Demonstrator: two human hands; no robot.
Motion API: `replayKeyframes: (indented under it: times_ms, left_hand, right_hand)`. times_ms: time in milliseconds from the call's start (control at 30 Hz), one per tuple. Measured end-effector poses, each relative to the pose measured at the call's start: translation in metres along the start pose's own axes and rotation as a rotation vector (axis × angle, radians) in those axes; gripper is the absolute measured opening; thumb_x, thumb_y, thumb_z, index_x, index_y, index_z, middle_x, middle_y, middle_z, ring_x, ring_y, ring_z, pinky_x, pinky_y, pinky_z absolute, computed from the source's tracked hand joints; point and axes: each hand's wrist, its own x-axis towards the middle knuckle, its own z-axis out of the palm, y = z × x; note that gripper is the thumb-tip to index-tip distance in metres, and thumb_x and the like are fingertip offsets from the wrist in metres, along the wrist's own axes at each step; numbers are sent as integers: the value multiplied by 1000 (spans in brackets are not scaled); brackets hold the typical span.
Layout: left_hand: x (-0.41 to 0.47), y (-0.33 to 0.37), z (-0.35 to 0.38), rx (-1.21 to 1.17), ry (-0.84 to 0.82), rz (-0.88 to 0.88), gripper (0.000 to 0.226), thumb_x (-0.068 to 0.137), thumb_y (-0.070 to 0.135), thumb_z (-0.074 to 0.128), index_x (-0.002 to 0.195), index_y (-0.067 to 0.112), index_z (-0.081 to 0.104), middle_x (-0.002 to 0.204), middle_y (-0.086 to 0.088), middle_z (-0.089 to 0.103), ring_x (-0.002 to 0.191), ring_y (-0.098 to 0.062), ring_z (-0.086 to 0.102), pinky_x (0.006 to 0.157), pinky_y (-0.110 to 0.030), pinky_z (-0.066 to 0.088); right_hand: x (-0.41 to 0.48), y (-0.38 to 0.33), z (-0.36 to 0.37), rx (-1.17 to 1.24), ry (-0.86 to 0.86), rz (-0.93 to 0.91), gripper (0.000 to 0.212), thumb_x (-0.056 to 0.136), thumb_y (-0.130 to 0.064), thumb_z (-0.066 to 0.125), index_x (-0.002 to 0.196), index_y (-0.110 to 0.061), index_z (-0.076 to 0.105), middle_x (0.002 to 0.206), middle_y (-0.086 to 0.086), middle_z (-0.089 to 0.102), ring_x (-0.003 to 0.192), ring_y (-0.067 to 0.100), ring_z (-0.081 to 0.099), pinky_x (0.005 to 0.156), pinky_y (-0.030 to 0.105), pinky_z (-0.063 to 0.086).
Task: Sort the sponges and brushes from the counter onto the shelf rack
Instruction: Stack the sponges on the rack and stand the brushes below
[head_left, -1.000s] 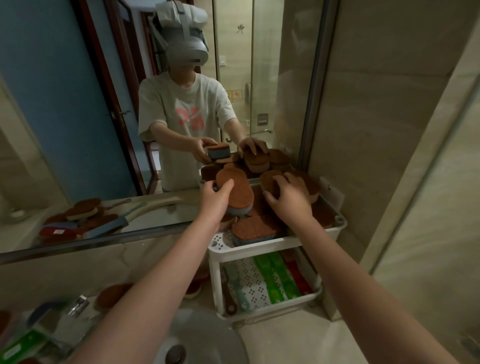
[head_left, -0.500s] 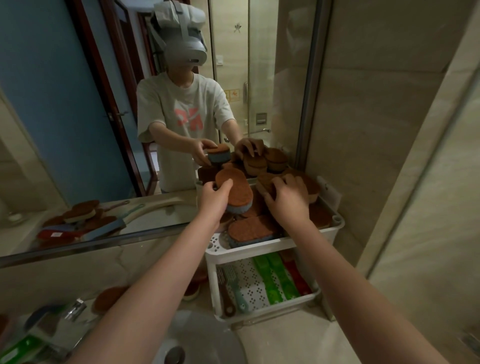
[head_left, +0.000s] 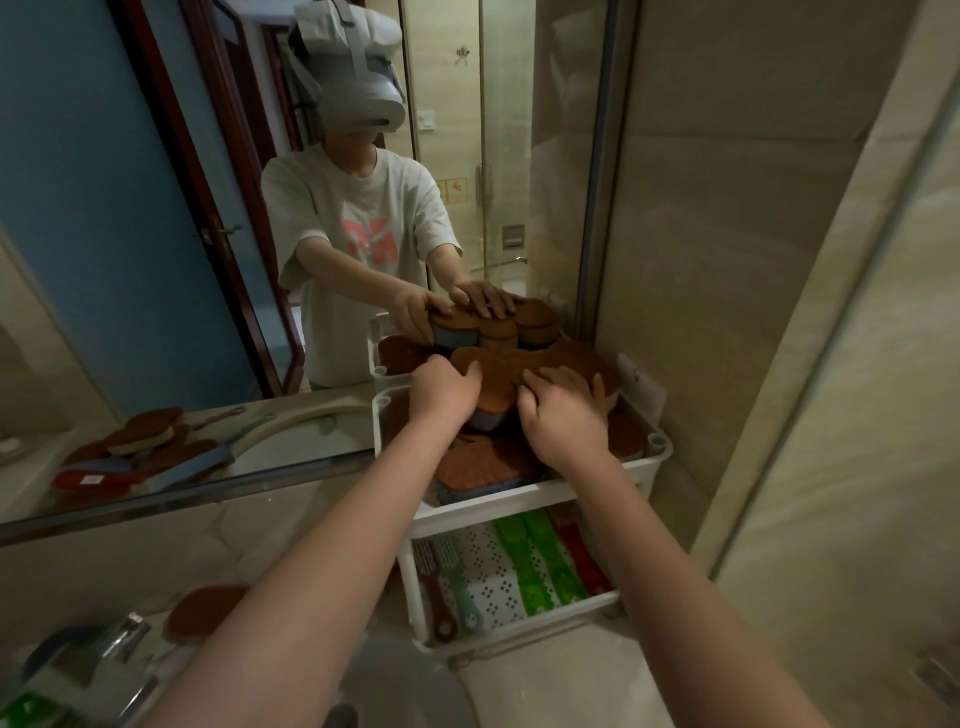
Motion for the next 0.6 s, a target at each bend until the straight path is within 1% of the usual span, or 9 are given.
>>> replayKeyframes:
  times_ms: [67, 133, 233, 333, 400, 467, 533, 600]
  left_hand:
    - [-2, -2, 2, 102, 56, -4, 51, 91, 39, 49, 124, 0, 47, 129, -19, 50, 121, -36, 46, 92, -40, 42]
    - [-3, -4, 3, 174, 111, -27, 54, 90, 40, 51, 128, 4, 42, 134, -16, 44, 128, -34, 37, 98, -44, 38]
    - [-2, -2, 2, 200, 143, 20, 49, 89, 37, 54, 126, 8, 42, 134, -15, 42, 127, -33, 35, 99, -43, 37]
    - [-1, -1, 1, 242, 124, 72, 39, 90, 40, 51, 117, 13, 53, 128, -14, 47, 122, -34, 38, 99, -43, 36]
    - [-3, -3, -2, 252, 88, 75, 43, 91, 46, 44, 118, 15, 56, 128, -14, 48, 121, -34, 39, 99, -42, 35]
    - [-10, -5, -4, 263, 45, 89, 48, 92, 49, 38, 124, 17, 55, 132, -13, 46, 124, -33, 36, 100, -42, 34]
    - [-20, -6, -8, 250, 41, 135, 50, 93, 50, 37, 127, 17, 53, 135, -11, 43, 126, -32, 34, 101, -42, 34]
    - [-32, -9, -12, 199, 104, 203, 47, 93, 47, 39, 125, 17, 53, 132, -9, 45, 125, -30, 34, 100, -40, 34]
  right_hand:
    - [-1, -1, 0, 5, -2, 0, 44, 98, -38, 31, 135, -24, 51, 142, 0, 47, 138, 21, 30, 117, 48, 6]
    - [-2, 0, 0, -1, -10, -1, 45, 98, -39, 31, 136, -24, 50, 143, 0, 46, 139, 22, 29, 117, 48, 5]
    - [-4, -1, -1, -13, -13, -3, 46, 98, -39, 32, 138, -24, 47, 145, 0, 43, 140, 22, 26, 116, 48, 3]
    - [-6, -2, -2, -31, -17, -13, 48, 98, -40, 33, 141, -22, 44, 147, 0, 40, 142, 22, 23, 117, 49, 3]
    - [-6, -3, -3, -44, -21, -17, 49, 98, -42, 32, 142, -22, 42, 149, 1, 38, 143, 22, 22, 117, 49, 3]
    - [-7, -3, -3, -44, -17, -16, 50, 98, -43, 32, 142, -21, 41, 151, 1, 36, 144, 21, 19, 117, 49, 2]
    - [-9, -3, -5, -18, 23, -35, 50, 98, -43, 35, 141, -19, 43, 151, 2, 37, 144, 20, 20, 118, 48, 3]
    - [-15, -4, -7, 25, 117, -72, 47, 97, -40, 40, 137, -16, 49, 146, 3, 44, 141, 20, 28, 118, 48, 8]
